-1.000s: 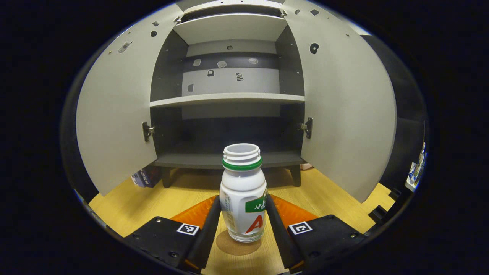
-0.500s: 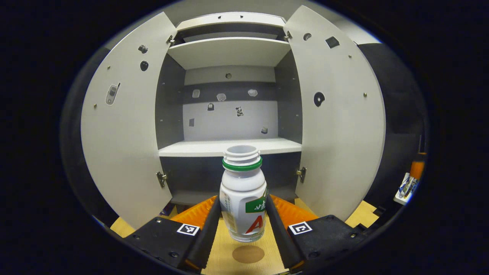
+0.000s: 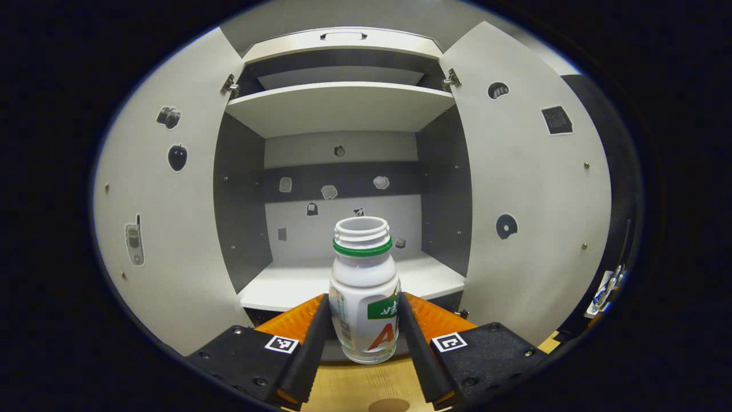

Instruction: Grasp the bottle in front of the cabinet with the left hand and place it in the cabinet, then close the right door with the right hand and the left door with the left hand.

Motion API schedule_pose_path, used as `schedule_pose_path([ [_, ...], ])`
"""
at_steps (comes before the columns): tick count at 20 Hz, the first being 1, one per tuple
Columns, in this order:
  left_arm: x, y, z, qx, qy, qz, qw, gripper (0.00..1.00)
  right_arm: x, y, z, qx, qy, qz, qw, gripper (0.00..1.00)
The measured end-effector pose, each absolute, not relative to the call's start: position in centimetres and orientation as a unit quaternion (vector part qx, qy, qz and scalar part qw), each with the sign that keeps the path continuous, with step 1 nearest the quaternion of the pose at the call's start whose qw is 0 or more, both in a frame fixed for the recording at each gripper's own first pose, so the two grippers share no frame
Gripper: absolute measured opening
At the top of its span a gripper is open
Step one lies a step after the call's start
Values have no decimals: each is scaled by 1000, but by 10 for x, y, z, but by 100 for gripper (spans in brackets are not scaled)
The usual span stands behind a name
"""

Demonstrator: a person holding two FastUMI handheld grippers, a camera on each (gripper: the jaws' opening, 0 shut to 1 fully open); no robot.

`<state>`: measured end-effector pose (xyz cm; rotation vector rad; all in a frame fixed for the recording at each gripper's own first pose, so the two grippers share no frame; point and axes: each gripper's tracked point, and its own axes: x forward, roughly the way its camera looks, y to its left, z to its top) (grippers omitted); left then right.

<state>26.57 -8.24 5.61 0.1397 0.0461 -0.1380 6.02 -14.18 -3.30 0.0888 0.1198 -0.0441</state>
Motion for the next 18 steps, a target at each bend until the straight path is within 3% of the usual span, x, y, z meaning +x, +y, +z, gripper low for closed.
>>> schedule_pose_path([
  [11,404,-78,80,75,54,-60,994,71,75,-166,-29,49,63,-60,995,99],
  [18,440,-84,48,46,103,-70,991,72,80,-176,-22,44,68,-86,993,99],
])
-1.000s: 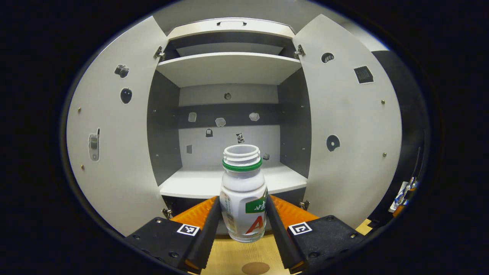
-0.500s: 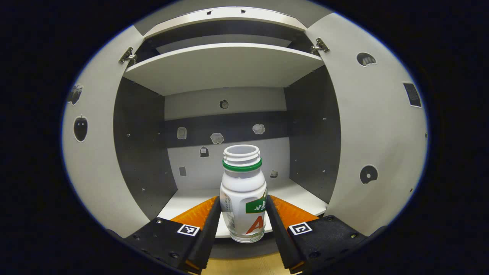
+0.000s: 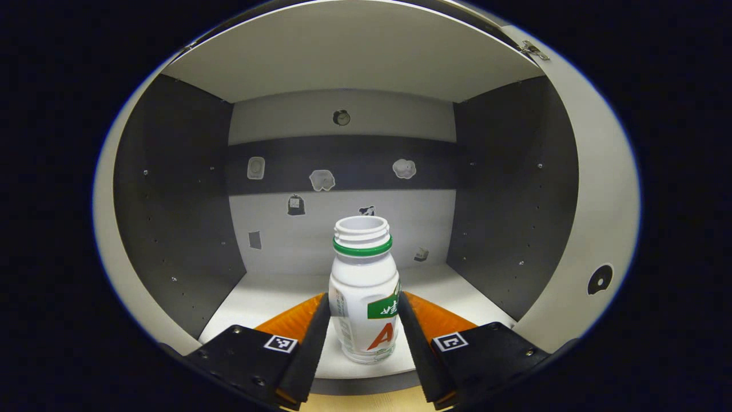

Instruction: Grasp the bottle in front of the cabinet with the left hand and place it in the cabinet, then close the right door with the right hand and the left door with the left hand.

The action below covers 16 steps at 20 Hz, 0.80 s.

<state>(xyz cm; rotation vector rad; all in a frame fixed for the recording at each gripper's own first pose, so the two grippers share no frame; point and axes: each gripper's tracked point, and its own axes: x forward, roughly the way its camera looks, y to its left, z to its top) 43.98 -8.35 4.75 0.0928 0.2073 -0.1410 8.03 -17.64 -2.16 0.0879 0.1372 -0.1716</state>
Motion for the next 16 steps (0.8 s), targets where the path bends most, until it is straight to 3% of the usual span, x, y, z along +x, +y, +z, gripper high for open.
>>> schedule_pose_path([
  [5,438,-87,54,58,97,-70,991,76,84,-170,-16,39,69,-83,993,99],
  [9,417,-82,65,53,86,-62,993,93,89,-163,-13,44,62,-69,995,99],
  [16,355,-52,91,45,60,-30,997,94,100,-159,-7,35,44,-31,998,99],
])
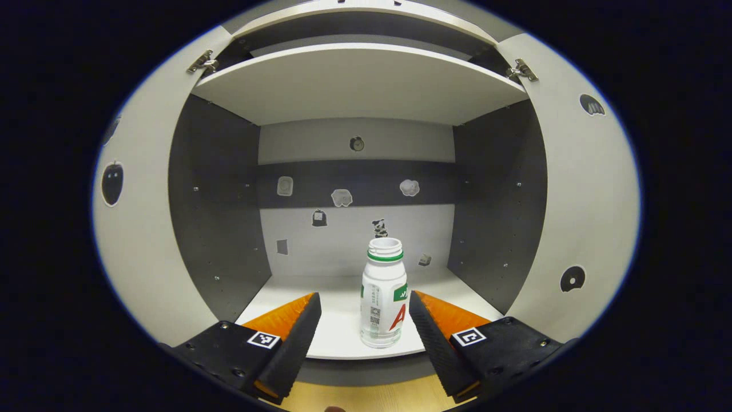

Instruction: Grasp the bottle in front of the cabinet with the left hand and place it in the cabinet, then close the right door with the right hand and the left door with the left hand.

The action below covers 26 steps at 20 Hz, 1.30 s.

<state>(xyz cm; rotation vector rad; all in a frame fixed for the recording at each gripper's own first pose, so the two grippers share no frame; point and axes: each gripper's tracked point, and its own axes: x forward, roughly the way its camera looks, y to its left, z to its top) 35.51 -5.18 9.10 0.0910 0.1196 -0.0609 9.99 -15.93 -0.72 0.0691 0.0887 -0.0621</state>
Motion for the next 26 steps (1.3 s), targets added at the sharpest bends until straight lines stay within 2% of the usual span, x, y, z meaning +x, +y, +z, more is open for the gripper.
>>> schedule_pose_path([
  [3,316,-35,108,37,40,-8,998,94,104,-149,-9,41,52,1,998,99],
  [8,245,-12,125,11,10,17,1000,94,125,-159,-9,37,57,16,998,99],
  [9,232,-6,126,10,8,20,1000,94,133,-163,-7,33,53,14,998,93],
  [11,208,4,127,3,1,24,1000,94,147,-164,-7,33,51,15,998,99],
  [13,185,15,125,-14,-6,23,1000,93,163,-150,-16,44,58,35,997,99],
  [14,176,20,123,-19,-8,21,1000,97,168,-145,-18,50,61,41,996,99],
  [20,122,57,110,-21,-6,9,1000,95,176,-124,-20,37,37,32,998,99],
  [21,113,62,109,-13,-8,7,1000,95,176,-119,-19,32,34,32,998,90],
  [22,108,68,112,-5,-8,9,1000,95,177,-119,-20,25,31,23,999,100],
  [23,100,75,111,3,-10,12,1000,95,176,-121,-17,20,27,16,999,88],
  [24,95,78,112,9,-13,13,1000,95,176,-121,-17,22,26,10,999,88],
  [26,86,83,120,16,-17,10,1000,95,173,-114,-20,39,30,5,999,97],
])
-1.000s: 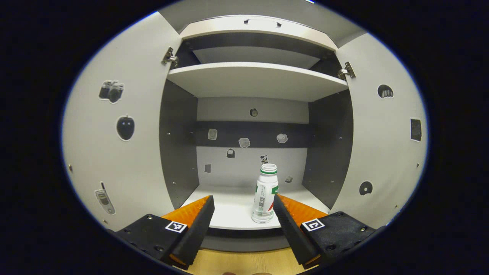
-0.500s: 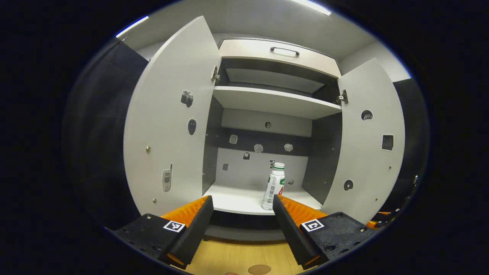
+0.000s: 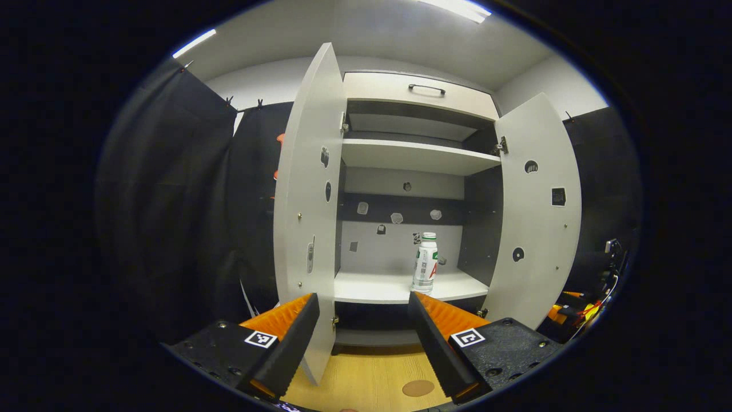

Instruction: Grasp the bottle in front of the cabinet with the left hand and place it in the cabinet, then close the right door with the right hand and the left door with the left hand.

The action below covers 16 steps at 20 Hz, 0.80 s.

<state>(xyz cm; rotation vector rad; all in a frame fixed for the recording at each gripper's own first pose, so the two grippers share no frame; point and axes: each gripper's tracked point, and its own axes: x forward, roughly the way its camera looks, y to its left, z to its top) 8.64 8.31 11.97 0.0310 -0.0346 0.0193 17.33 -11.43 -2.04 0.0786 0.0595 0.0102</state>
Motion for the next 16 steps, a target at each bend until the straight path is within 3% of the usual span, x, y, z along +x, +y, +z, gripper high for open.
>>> schedule_pose_path([
  [5,78,93,124,0,-24,8,1000,95,168,-93,-17,17,24,-7,1000,94],
  [16,64,138,121,-7,-26,41,999,95,179,-15,-14,12,20,24,999,94],
])
